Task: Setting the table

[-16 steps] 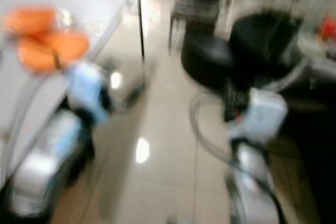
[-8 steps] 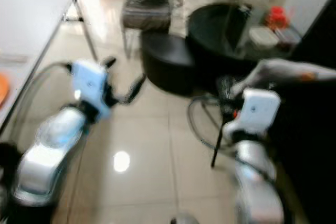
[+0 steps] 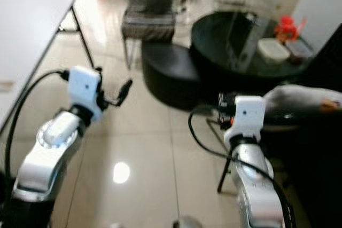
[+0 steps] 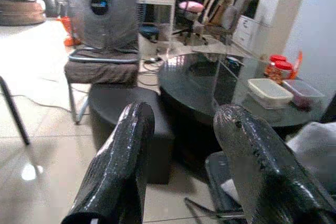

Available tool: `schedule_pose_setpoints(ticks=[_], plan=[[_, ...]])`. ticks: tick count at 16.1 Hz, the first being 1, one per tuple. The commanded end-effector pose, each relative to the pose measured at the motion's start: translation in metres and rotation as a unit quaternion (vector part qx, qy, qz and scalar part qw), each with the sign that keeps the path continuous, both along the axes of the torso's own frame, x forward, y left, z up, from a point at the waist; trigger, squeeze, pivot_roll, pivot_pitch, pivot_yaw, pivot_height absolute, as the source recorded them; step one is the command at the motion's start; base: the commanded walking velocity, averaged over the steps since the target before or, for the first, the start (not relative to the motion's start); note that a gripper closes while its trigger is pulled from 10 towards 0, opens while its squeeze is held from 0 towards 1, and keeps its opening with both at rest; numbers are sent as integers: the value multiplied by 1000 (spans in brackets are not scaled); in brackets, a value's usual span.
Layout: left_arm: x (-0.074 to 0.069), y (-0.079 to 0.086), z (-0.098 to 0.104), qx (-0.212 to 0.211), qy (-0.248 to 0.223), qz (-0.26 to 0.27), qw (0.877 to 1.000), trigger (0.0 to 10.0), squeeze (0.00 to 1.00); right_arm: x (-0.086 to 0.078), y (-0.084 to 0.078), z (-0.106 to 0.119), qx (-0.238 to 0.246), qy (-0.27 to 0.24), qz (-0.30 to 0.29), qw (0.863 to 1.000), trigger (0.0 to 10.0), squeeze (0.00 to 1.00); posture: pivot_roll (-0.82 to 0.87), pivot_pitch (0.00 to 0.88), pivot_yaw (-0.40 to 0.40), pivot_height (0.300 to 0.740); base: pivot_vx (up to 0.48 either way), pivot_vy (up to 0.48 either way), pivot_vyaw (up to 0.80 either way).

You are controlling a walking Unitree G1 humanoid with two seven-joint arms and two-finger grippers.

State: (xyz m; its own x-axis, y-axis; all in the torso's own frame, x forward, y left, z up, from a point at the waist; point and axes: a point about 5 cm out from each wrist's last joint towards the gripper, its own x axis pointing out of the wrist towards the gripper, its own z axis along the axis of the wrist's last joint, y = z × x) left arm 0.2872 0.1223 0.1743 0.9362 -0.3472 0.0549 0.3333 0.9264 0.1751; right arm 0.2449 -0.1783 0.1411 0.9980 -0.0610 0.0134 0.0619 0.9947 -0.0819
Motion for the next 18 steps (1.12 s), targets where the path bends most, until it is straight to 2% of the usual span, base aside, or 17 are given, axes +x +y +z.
schedule_pose_setpoints(ticks=[1, 3, 5, 11, 16, 18], plan=[[0, 0, 2, 5, -5, -3, 1000, 10000, 0, -1, -1, 1, -4, -5, -3, 1000, 10000, 0, 11, 52, -18, 740, 409, 0, 0], [0, -7, 0, 1, -4, -21, 1000, 10000, 0, -5, -7, -1, 18, -10, -26, 999, 10000, 0, 5, 43, -11, 740, 412, 0, 0], [2, -8, -2, 5, -1, -21, 1000, 10000, 0, -5, -11, -2, 14, -10, -33, 999, 10000, 0, 4, 41, -9, 740, 435, 0, 0], [14, -12, -2, 18, -4, -20, 1000, 10000, 0, 0, -5, -9, 25, -4, -26, 999, 10000, 0, 3, 22, -6, 740, 442, 0, 0], [16, -12, -4, 15, -1, -19, 1000, 10000, 0, 3, -6, -11, 37, 0, -39, 999, 10000, 0, 5, 26, -4, 740, 448, 0, 0], [16, -12, -4, 15, -1, -18, 1000, 10000, 0, 6, -9, -15, 62, 14, -56, 996, 10000, 0, 8, 25, -5, 740, 454, 0, -800]])
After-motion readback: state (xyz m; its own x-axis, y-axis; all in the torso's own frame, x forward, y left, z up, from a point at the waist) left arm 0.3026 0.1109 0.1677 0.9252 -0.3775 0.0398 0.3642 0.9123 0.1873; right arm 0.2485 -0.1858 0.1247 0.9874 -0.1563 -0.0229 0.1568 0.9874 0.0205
